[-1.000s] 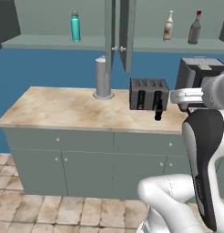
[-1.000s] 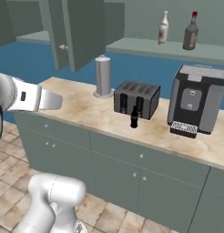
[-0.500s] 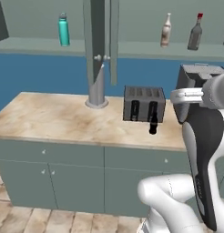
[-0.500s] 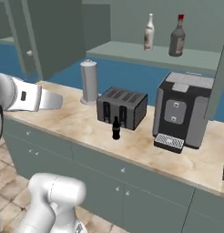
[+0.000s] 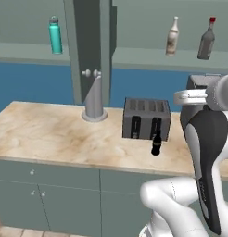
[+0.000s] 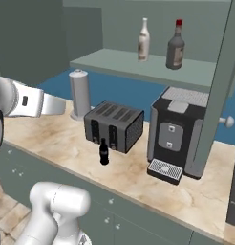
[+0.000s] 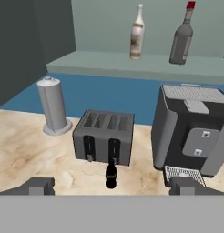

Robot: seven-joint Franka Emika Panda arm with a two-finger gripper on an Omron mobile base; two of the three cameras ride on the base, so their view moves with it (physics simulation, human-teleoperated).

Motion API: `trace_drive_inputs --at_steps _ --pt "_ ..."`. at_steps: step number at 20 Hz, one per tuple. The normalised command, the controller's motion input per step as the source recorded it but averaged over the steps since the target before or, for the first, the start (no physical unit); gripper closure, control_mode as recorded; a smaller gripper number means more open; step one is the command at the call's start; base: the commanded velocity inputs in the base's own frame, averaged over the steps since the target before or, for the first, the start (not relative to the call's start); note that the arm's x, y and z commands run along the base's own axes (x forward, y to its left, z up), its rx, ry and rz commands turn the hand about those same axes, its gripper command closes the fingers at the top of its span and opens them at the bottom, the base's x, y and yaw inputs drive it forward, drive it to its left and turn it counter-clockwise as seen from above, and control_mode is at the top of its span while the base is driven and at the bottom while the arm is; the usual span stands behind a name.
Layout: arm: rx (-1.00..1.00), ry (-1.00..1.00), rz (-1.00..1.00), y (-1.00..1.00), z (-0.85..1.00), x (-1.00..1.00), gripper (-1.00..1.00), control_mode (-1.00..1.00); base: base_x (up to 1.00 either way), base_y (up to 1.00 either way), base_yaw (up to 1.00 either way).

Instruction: Sort all alcoholic drinks to one cabinet, and non-alcoholic drinks to the other.

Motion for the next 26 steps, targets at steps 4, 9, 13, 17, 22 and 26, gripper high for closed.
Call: trace_drive_inputs --at_steps 4,9,13,17,22,26 --pt "0.0 0.0 0.0 0.0 0.0 0.0 -1.0 1.0 0.51 -0.36 0.06" --pt "0.0 0.0 0.0 0.0 0.0 0.0 -1.0 1.0 0.41 -0.24 0.04" --pt "0.0 0.0 0.0 0.0 0.0 0.0 -1.0 1.0 0.23 -0.2 0.02" --pt "0.0 0.0 0.0 0.0 0.0 0.0 -1.0 1.0 0.06 -0.07 0.0" --pt "0.0 0.0 0.0 0.0 0.0 0.0 -1.0 1.0 0.0 -0.05 0.0" --pt "0.0 0.0 0.0 0.0 0.0 0.0 -1.0 1.0 0.0 -0.05 0.0"
